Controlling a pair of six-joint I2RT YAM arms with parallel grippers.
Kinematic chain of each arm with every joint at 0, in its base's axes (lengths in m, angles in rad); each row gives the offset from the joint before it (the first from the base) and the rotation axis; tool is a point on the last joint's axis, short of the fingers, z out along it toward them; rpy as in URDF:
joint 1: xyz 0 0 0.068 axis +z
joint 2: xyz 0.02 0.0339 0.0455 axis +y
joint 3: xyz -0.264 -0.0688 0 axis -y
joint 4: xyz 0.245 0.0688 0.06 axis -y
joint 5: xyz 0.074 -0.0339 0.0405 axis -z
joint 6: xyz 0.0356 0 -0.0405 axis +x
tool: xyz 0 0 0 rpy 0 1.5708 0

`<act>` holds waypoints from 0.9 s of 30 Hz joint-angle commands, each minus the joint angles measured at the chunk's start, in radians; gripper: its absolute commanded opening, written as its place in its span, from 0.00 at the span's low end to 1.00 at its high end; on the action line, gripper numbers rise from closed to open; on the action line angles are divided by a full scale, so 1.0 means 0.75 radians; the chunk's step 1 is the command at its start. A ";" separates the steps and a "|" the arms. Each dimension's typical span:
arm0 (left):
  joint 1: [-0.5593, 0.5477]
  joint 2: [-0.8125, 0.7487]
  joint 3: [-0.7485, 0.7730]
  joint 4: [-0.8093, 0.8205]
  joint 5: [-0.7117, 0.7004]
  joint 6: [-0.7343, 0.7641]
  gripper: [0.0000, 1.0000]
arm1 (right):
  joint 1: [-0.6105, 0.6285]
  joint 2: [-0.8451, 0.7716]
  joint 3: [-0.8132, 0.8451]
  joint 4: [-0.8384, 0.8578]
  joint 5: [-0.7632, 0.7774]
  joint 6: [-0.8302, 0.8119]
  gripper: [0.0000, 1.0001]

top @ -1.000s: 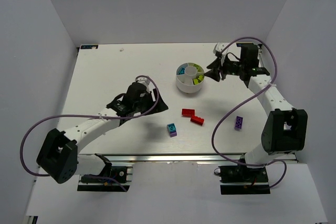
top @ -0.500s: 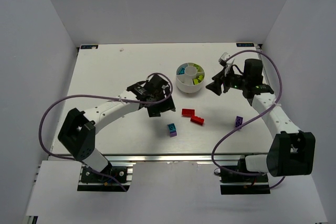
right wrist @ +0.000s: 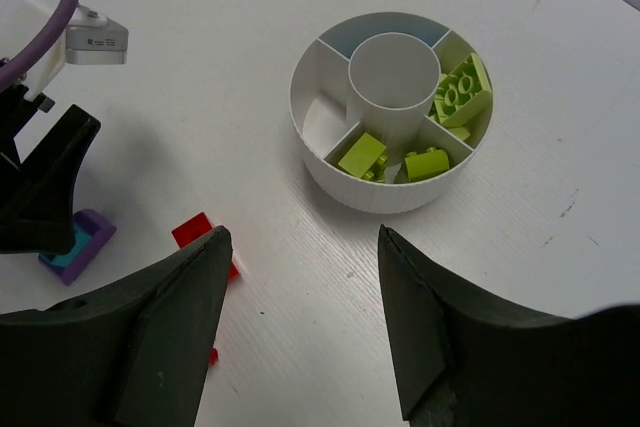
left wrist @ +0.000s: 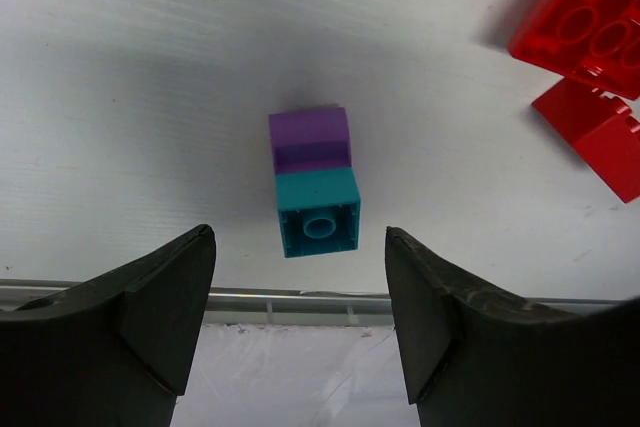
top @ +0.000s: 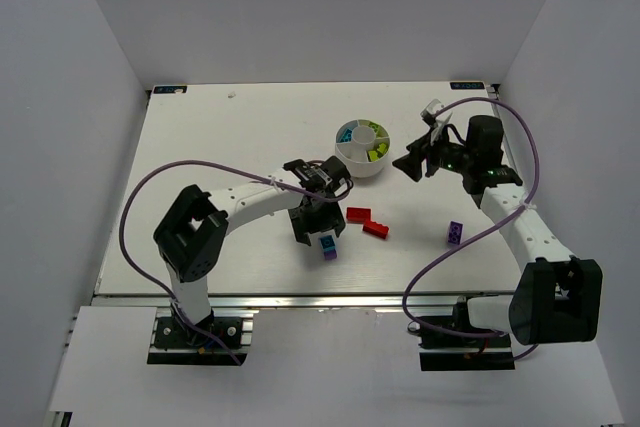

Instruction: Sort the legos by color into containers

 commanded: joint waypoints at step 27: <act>-0.006 -0.008 0.175 0.013 -0.012 0.058 0.01 | -0.042 -0.015 0.039 -0.048 -0.133 0.060 0.64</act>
